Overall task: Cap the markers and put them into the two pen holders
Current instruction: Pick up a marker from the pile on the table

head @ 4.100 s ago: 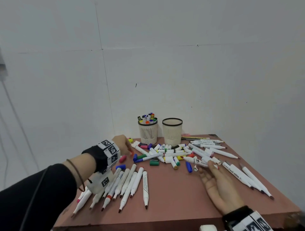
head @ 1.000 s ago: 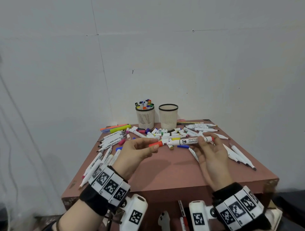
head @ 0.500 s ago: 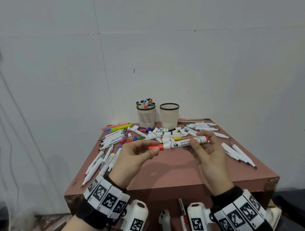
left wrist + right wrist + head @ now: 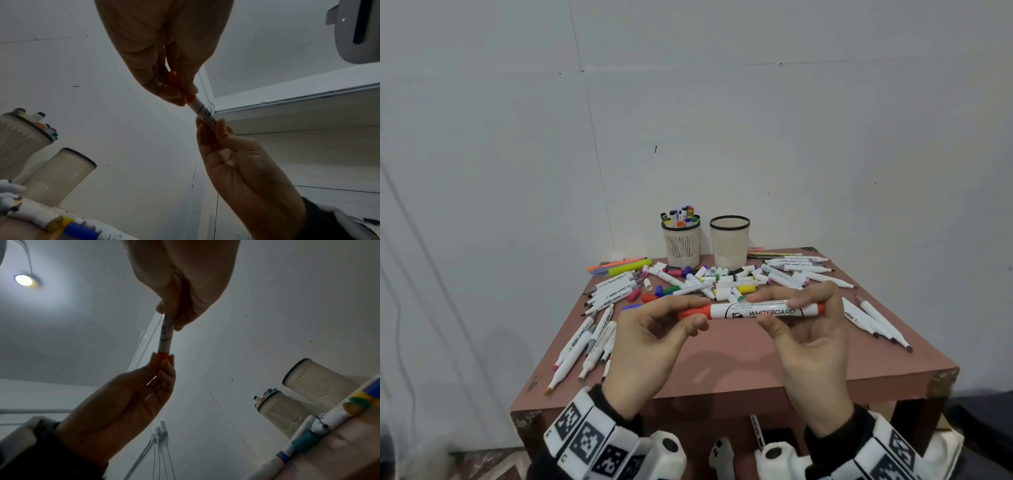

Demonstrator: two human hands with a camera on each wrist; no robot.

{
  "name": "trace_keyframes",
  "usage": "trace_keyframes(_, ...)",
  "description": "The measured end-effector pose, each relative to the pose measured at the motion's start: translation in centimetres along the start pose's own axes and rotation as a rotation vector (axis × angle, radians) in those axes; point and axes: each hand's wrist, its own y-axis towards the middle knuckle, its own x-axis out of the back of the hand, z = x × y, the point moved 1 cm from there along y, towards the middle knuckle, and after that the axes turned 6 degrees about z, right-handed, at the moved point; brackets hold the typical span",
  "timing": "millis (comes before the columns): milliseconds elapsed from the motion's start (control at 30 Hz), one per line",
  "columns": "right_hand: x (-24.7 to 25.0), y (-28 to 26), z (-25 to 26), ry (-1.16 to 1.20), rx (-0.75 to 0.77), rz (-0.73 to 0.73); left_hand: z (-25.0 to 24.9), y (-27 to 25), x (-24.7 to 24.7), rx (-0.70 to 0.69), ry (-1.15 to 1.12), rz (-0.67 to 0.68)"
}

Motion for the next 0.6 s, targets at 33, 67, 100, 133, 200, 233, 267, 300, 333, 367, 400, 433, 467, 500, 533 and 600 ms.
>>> trace_keyframes(33,-0.1,-0.2,0.0,-0.022,0.010,0.006,0.0,0.0,0.1,0.011,0.003,0.011)
trace_keyframes(67,-0.2,-0.3,-0.1,-0.035,0.016,0.013,0.0,-0.1,0.2,0.025,-0.003,0.020)
trace_keyframes(100,-0.2,-0.4,-0.2,-0.039,0.019,0.019,0.0,0.0,0.3,0.037,-0.011,0.027)
trace_keyframes(133,-0.2,-0.4,-0.2,-0.035,0.020,0.025,0.0,0.0,0.5,0.047,-0.016,0.032)
trace_keyframes(200,-0.1,-0.3,-0.2,-0.012,0.000,0.043,0.0,0.1,0.9,0.062,-0.013,0.051)
trace_keyframes(233,-0.1,-0.1,-0.1,-0.004,-0.031,0.063,-0.1,0.2,1.1,0.067,-0.002,0.068)
trace_keyframes(267,0.0,0.2,0.0,-0.012,-0.071,0.087,-0.2,0.2,1.3,0.069,0.014,0.089)
trace_keyframes(300,0.1,0.5,0.1,-0.032,-0.111,0.117,-0.3,0.3,1.5,0.068,0.034,0.105)
trace_keyframes(333,0.3,0.9,0.3,-0.056,-0.142,0.154,-0.4,0.3,1.7,0.068,0.052,0.110)
trace_keyframes(367,0.5,1.4,0.5,-0.069,-0.167,0.190,-0.5,0.3,2.0,0.067,0.067,0.107)
trace_keyframes(400,0.7,2.0,0.7,-0.083,-0.185,0.219,-0.5,0.3,2.3,0.065,0.074,0.094)
trace_keyframes(433,1.1,2.7,1.0,-0.110,-0.199,0.234,-0.4,0.4,2.7,0.063,0.079,0.074)
trace_keyframes(467,1.4,3.3,1.3,-0.152,-0.213,0.241,-0.4,0.5,3.1,0.064,0.086,0.057)
trace_keyframes(500,1.6,4.0,1.7,-0.196,-0.231,0.250,-0.4,0.7,3.4,0.066,0.108,0.051)
trace_keyframes(533,1.8,4.6,2.1,-0.235,-0.249,0.265,-0.6,0.9,3.5,0.067,0.140,0.065)
trace_keyframes(600,1.8,5.8,2.9,-0.267,-0.280,0.311,-1.0,1.3,3.6,0.066,0.218,0.114)
